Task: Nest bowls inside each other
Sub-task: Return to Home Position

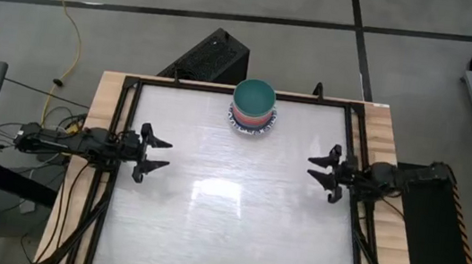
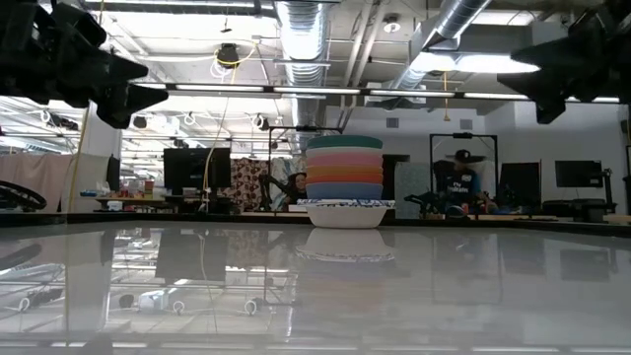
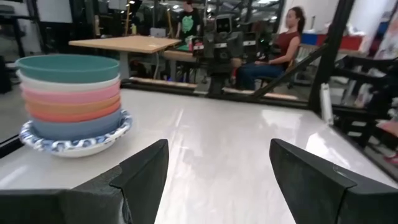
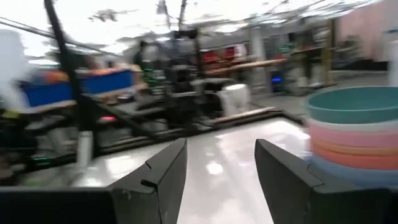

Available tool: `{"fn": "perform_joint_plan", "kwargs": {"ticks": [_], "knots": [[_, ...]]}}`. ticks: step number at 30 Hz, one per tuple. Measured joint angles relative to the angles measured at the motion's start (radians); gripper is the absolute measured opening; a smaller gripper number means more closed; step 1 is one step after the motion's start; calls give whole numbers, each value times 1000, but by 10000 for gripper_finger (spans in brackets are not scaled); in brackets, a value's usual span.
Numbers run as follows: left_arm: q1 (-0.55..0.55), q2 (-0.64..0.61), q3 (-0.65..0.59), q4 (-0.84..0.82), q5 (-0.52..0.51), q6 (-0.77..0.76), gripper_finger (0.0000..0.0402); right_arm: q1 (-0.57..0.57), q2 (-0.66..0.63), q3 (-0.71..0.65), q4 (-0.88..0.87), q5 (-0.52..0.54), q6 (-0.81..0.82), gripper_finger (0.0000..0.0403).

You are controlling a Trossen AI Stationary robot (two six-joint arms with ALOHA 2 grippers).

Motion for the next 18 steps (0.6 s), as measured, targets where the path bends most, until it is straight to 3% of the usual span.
{"fn": "perform_joint_plan", "kwargs": {"ticks": [4,12,14,18], "knots": [[1,0,0,-22,-13,26,269,64,0,0,-62,137,-15,210],[1,0,0,-22,-13,63,269,130,5,0,-69,130,-70,210],[1,0,0,-21,6,66,269,130,0,0,-72,111,-61,210],[1,0,0,-17,33,71,269,119,0,0,-87,-25,-27,210]]}}
